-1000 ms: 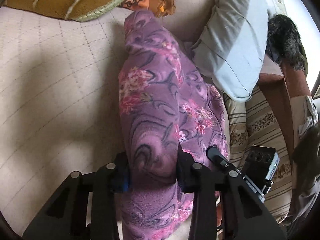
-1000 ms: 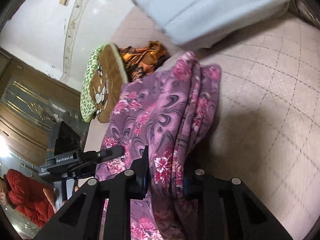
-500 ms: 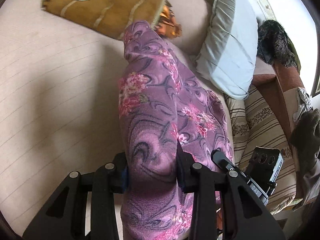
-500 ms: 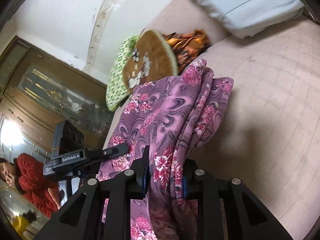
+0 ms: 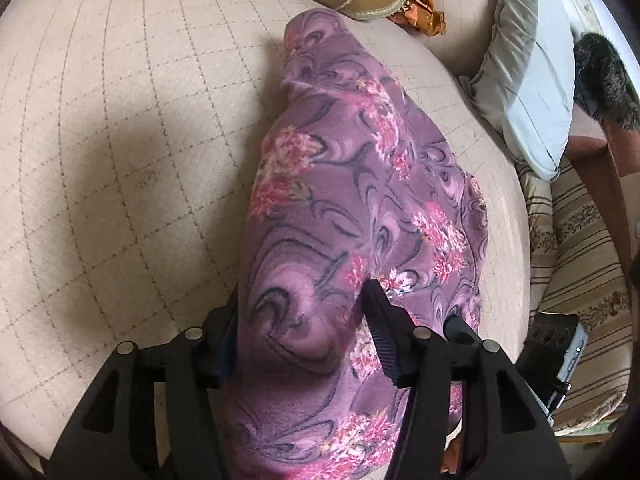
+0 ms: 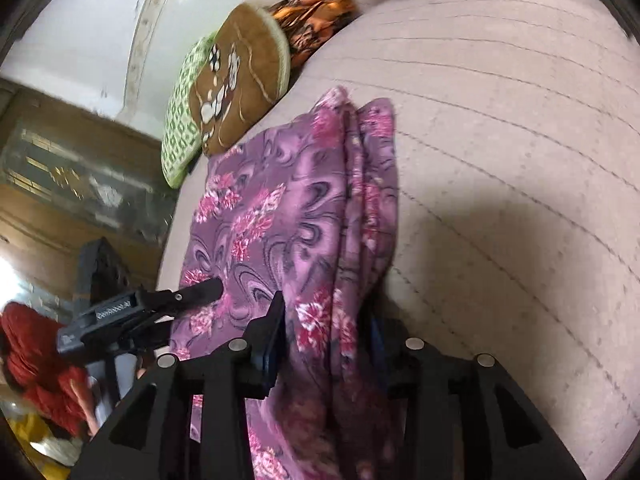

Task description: Fold small clothes

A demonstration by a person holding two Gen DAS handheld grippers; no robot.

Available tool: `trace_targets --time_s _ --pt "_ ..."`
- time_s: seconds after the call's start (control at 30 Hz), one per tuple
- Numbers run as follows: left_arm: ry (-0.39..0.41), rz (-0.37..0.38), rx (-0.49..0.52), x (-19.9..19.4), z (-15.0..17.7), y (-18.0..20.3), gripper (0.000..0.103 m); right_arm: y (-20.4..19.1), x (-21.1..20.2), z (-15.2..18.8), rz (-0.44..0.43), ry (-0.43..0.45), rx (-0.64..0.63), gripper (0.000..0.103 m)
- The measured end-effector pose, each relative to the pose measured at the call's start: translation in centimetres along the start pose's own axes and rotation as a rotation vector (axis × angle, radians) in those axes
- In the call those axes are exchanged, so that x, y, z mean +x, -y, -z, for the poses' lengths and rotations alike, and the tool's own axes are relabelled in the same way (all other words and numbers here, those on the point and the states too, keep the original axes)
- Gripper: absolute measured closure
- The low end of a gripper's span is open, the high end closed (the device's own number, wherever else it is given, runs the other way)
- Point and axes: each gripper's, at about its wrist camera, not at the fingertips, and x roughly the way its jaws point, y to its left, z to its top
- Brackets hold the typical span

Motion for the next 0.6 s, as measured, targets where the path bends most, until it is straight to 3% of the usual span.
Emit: trace_targets --time_s 0.17,0.27,0.37,0.47,0.53,0.6 --pt "0.064 0.035 0.027 -4.3 -0.3 -0.3 0.048 -3.1 -4.0 0.2 0.126 0.053 -0.138 0.061" --pt "0.128 0.051 0.021 -7.5 0.5 -1.5 0.048 -5.2 -7.1 1.4 0.121 0.107 -0.234 0.061" --pt "0.138 0.048 0.049 -8.3 1.7 -1.3 0.048 -7.1 -8.5 3.3 0.102 0.149 -0.329 0.062" --pt "0.133 0.013 0.121 -7.4 3.5 0.0 0.048 -8.3 -7.4 5.0 0.088 0.132 -0.363 0.068" --pt "0.134 -0.057 0.197 -6.0 5.0 1.0 0.048 -8.6 -6.2 5.8 0.091 0.104 -0.378 0.069" --pt "0.098 -0.153 0.275 -3.5 6.1 1.6 0.048 -7.6 -4.0 6.6 0.160 0.044 -0.364 0.073"
